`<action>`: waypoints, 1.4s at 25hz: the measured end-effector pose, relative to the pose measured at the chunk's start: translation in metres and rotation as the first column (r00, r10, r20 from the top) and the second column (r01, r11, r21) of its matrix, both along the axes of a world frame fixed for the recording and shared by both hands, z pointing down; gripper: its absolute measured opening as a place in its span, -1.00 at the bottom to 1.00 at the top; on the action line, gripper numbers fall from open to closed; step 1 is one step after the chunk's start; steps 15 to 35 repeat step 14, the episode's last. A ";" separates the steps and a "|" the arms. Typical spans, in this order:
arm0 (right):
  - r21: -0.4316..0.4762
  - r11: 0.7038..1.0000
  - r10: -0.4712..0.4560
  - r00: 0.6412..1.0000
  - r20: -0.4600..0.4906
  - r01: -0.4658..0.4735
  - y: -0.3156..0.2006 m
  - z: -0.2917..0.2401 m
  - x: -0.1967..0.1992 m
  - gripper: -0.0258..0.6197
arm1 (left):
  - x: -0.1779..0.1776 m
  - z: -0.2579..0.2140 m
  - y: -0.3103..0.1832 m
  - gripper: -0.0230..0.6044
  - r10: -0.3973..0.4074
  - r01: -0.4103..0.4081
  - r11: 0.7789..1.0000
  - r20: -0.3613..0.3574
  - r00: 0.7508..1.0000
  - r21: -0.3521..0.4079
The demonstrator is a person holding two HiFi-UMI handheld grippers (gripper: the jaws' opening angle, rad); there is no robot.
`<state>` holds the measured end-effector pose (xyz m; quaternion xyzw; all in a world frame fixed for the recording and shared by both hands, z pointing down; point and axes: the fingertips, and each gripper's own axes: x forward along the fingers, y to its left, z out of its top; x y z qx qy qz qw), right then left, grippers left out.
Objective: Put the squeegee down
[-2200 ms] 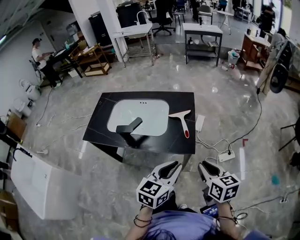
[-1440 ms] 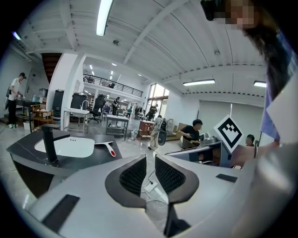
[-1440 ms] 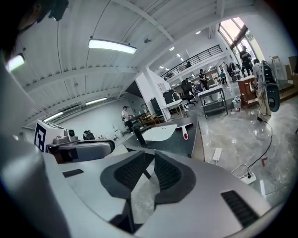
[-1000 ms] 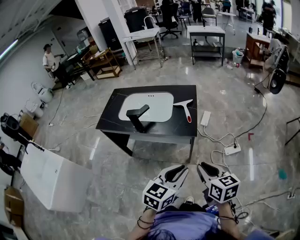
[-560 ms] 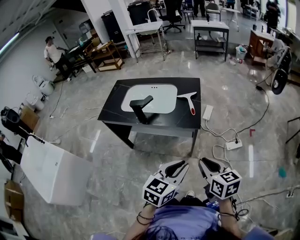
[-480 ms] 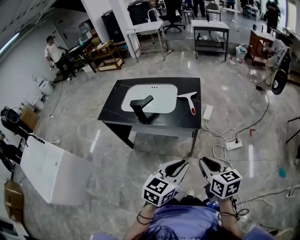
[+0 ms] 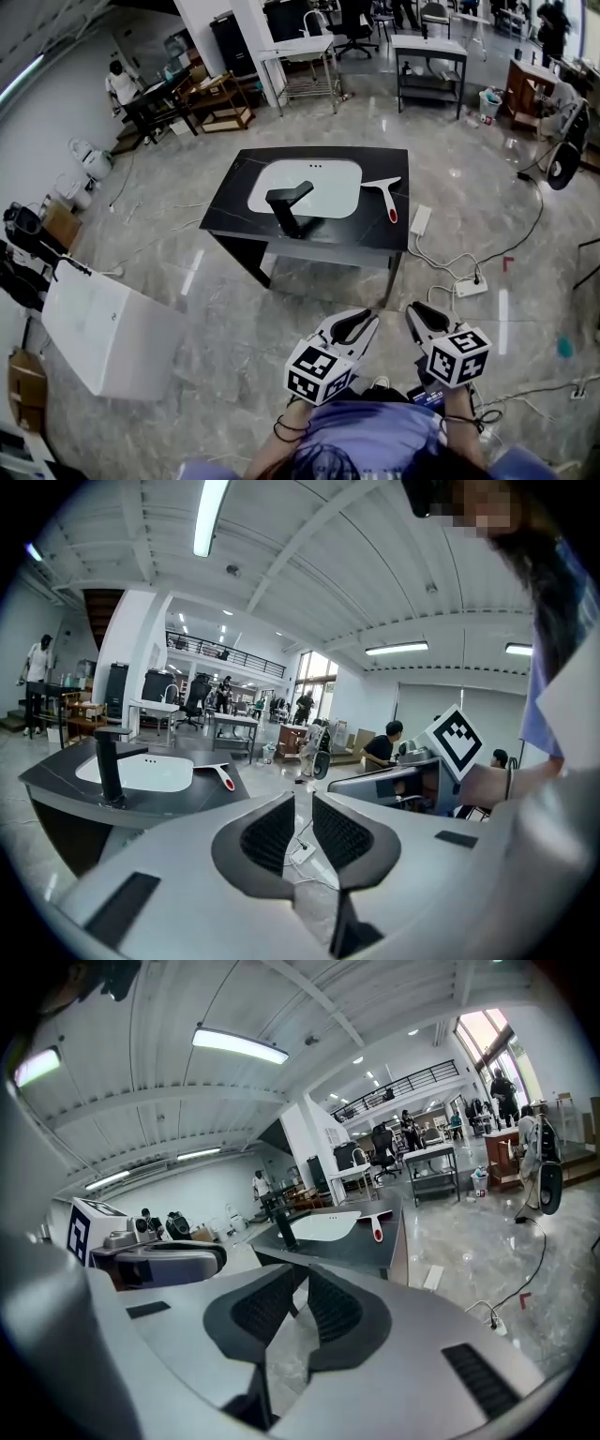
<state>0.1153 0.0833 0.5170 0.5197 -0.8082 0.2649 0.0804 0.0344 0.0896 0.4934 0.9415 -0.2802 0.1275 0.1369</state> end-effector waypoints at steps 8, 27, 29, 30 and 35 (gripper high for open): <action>-0.001 1.000 0.000 1.000 -0.010 0.000 -0.004 0.006 0.010 -0.73 | -0.002 0.005 0.000 -0.72 -0.021 0.021 1.000 -0.001 1.000 0.004; 0.019 1.000 0.012 1.000 -0.029 -0.012 -0.014 0.008 0.025 -0.73 | -0.022 0.009 -0.014 -0.72 -0.092 0.092 0.996 0.000 0.996 0.016; 0.019 1.000 0.012 1.000 -0.029 -0.012 -0.014 0.008 0.025 -0.73 | -0.022 0.009 -0.014 -0.72 -0.092 0.092 0.996 0.000 0.996 0.016; 0.019 1.000 0.012 1.000 -0.029 -0.012 -0.014 0.008 0.025 -0.73 | -0.022 0.009 -0.014 -0.72 -0.092 0.092 0.996 0.000 0.996 0.016; 0.019 1.000 0.012 1.000 -0.029 -0.012 -0.014 0.008 0.025 -0.73 | -0.022 0.009 -0.014 -0.72 -0.092 0.092 0.996 0.000 0.996 0.016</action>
